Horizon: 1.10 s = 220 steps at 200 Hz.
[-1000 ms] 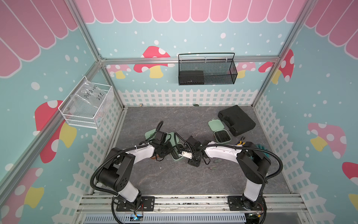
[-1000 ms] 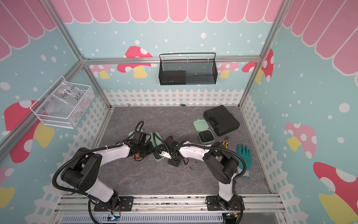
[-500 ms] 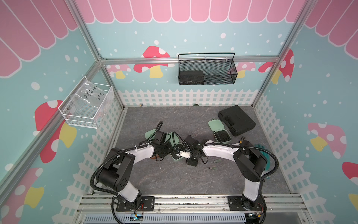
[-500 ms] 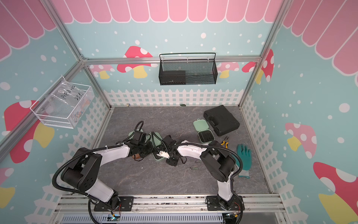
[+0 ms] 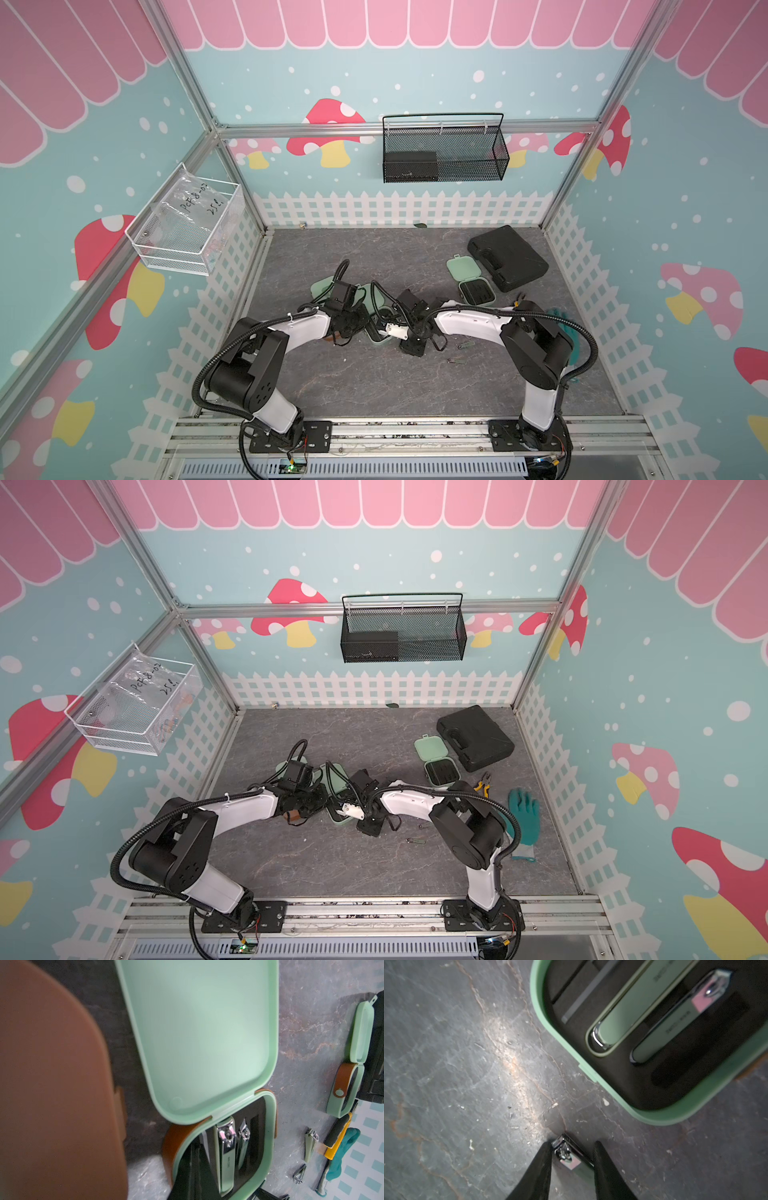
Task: Organize nail clipper sets
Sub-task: Pick up the nail clipper from the center of the board.
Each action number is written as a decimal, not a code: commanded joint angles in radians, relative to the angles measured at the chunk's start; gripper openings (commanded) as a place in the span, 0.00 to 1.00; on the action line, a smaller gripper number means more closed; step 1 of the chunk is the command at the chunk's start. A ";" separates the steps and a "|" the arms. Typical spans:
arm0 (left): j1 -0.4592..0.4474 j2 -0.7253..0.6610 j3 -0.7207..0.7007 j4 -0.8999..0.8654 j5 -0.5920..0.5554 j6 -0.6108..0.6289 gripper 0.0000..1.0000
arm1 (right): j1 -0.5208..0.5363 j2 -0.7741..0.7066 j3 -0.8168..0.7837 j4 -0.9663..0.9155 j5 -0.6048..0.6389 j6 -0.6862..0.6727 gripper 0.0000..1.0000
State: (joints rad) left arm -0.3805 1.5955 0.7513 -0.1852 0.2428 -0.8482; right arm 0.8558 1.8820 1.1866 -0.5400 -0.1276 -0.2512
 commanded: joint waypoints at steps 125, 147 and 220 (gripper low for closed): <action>0.012 0.005 -0.018 -0.076 -0.054 0.008 0.00 | -0.044 0.115 -0.024 -0.111 0.025 -0.023 0.21; 0.014 0.008 -0.017 -0.076 -0.053 0.007 0.00 | -0.047 0.107 -0.025 -0.113 0.019 -0.015 0.09; 0.008 -0.005 -0.033 -0.074 -0.048 -0.004 0.00 | -0.063 -0.008 0.021 -0.054 0.103 0.146 0.00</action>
State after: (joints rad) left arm -0.3798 1.5917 0.7509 -0.1932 0.2359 -0.8486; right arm 0.8074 1.8992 1.2179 -0.5663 -0.1299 -0.1959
